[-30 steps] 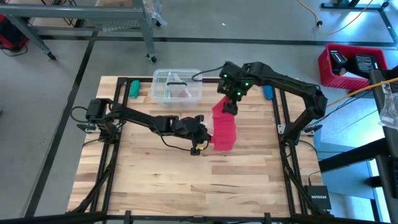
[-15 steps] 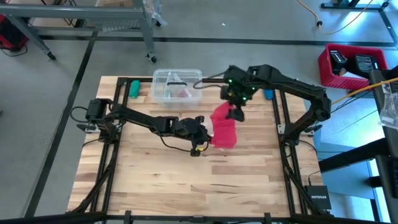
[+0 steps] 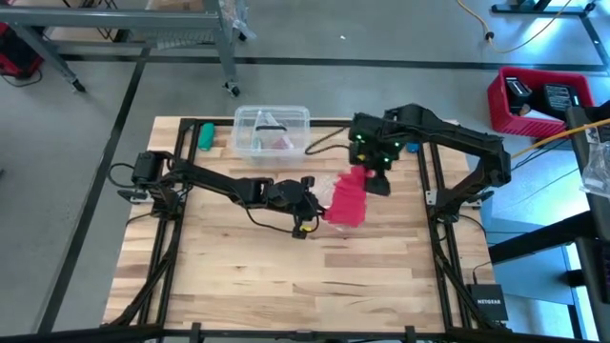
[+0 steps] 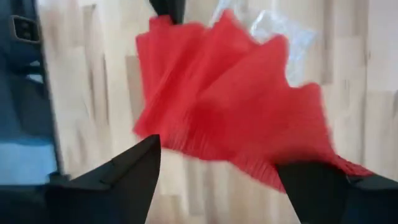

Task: Roll bandage
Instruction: Roll the red bandage

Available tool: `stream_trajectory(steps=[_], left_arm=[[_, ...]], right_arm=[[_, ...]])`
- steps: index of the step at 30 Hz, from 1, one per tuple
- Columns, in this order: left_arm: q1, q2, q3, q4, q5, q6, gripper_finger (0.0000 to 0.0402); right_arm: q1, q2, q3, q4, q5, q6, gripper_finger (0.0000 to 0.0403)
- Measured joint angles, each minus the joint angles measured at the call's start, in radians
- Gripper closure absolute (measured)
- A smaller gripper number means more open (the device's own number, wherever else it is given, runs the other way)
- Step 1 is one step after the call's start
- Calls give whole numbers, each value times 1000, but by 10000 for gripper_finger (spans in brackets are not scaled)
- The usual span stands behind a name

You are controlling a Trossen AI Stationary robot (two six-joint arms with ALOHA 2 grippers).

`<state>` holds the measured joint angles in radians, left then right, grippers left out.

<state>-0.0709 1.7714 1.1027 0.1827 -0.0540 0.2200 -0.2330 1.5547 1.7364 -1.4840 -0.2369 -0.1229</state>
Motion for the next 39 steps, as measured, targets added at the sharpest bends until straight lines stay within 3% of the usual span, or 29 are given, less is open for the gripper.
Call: stream_trajectory(steps=[4,6,8,11,15,20,24,26,31,34,37,39], left_arm=[[-8,0,0,7,-2,28,389],[-8,0,0,8,-4,29,389],[-10,0,0,3,-3,25,389],[-11,0,0,2,0,20,389],[-10,0,0,2,-4,23,389],[-1,0,0,-29,-64,19,389],[5,-1,0,-191,-156,26,389],[9,-1,0,-237,-159,23,389],[5,-1,0,-201,-83,41,389],[5,-2,0,-198,-52,22,389],[7,-1,0,-236,-52,-12,389],[9,4,0,-233,-58,-34,389]], right_arm=[[-3,1,-31,442,234,125,97],[-5,3,-33,391,168,172,97],[-14,4,-4,222,36,49,97],[-14,-5,22,41,40,39,97],[-2,-31,22,105,132,113,97],[34,-47,22,194,26,65,97],[59,-61,22,108,-36,44,97],[66,-67,22,106,28,44,97],[60,-67,-2,365,415,62,97],[62,-66,-22,433,580,43,97],[63,-66,-40,345,619,40,97],[62,-68,-59,257,538,71,97]])
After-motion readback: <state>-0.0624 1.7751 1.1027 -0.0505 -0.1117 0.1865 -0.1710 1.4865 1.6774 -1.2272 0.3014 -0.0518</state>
